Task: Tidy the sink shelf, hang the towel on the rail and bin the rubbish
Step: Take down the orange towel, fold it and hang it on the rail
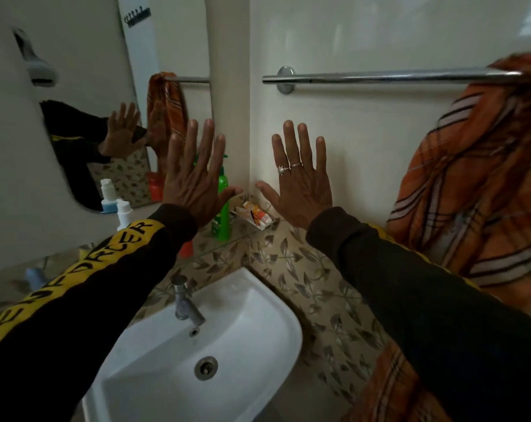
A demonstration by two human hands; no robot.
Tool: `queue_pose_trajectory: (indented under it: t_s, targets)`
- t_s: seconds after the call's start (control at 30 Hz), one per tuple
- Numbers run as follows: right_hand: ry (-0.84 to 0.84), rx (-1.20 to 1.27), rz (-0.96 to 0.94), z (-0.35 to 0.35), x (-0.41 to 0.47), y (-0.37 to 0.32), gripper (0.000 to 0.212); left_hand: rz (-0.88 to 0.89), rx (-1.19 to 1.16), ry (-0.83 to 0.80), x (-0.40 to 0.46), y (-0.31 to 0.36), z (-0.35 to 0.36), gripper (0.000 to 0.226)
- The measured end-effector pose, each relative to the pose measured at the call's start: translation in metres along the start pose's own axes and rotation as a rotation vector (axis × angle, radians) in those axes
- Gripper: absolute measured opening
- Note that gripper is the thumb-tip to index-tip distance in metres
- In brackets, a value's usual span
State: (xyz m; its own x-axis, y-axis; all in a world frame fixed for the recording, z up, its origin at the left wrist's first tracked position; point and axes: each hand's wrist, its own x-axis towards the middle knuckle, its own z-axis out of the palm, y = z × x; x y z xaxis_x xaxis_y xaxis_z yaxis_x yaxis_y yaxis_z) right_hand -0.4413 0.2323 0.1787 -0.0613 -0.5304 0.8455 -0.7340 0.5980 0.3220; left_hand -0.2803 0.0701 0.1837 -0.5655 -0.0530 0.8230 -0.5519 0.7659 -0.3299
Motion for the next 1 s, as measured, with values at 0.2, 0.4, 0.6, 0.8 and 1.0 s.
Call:
queue_pose_trajectory:
  t_s: [0.2,0.4,0.6,0.8,1.0]
  targets:
    - [-0.002,-0.087,0.029,-0.032,-0.011,0.011,0.085,0.026,-0.081,0.025,0.006,0.014,-0.012,0.095]
    - [-0.01,-0.178,0.049,-0.063,-0.021,0.033,0.086,0.061,-0.136,0.072,0.014,0.031,-0.023,0.094]
    - [-0.017,-0.224,0.078,-0.097,-0.025,0.057,0.085,0.091,-0.181,0.109,0.03,0.056,-0.041,0.095]
    - [-0.058,-0.228,0.09,-0.124,-0.033,0.08,0.086,0.116,-0.19,0.158,0.046,0.092,-0.058,0.095]
    - [-0.05,-0.272,0.076,-0.143,-0.04,0.101,0.087,0.116,-0.166,0.153,0.05,0.121,-0.067,0.096]
